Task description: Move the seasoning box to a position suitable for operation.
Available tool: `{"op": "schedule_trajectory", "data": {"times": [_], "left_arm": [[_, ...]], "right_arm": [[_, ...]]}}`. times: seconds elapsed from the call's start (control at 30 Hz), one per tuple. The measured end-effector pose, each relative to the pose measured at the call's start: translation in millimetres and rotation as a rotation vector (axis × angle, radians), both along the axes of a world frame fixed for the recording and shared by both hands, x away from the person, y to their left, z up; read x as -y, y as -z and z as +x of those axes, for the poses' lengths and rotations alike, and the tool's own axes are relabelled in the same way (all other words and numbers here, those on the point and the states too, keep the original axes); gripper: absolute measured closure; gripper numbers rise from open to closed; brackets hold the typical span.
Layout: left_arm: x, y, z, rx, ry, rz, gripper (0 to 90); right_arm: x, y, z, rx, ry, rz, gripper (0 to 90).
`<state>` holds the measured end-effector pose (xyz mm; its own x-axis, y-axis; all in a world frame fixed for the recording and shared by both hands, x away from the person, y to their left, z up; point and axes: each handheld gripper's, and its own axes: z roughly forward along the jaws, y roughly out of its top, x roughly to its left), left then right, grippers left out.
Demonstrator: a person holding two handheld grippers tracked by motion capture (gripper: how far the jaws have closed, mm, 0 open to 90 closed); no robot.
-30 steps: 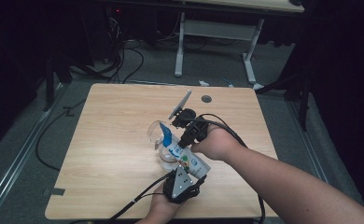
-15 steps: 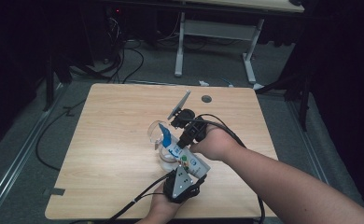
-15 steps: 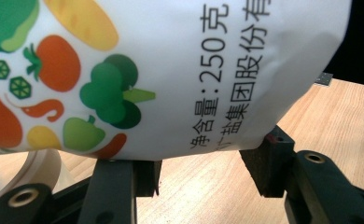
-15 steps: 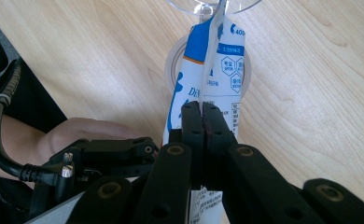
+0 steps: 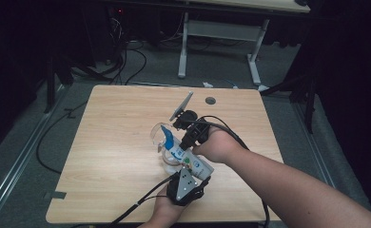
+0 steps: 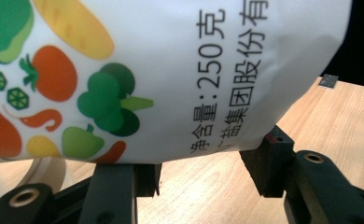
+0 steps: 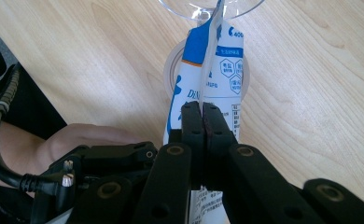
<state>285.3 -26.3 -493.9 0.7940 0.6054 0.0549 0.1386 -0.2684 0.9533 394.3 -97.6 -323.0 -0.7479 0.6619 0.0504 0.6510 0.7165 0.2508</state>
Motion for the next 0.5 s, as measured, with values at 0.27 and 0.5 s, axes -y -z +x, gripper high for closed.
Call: {"op": "schedule_trajectory", "data": {"times": [0.27, 0.5], "left_arm": [[0.0, -0.7, 0.1, 0.003, -0.001, 0.004, 52.9], [0.7, -1.6, 0.0, 0.004, -0.004, -0.001, 53.0]], "right_arm": [[-0.3, 0.4, 0.7, 0.009, -0.010, -0.004, 89.4], [-0.7, -0.2, 0.2, 0.007, -0.011, -0.001, 89.4]]}}
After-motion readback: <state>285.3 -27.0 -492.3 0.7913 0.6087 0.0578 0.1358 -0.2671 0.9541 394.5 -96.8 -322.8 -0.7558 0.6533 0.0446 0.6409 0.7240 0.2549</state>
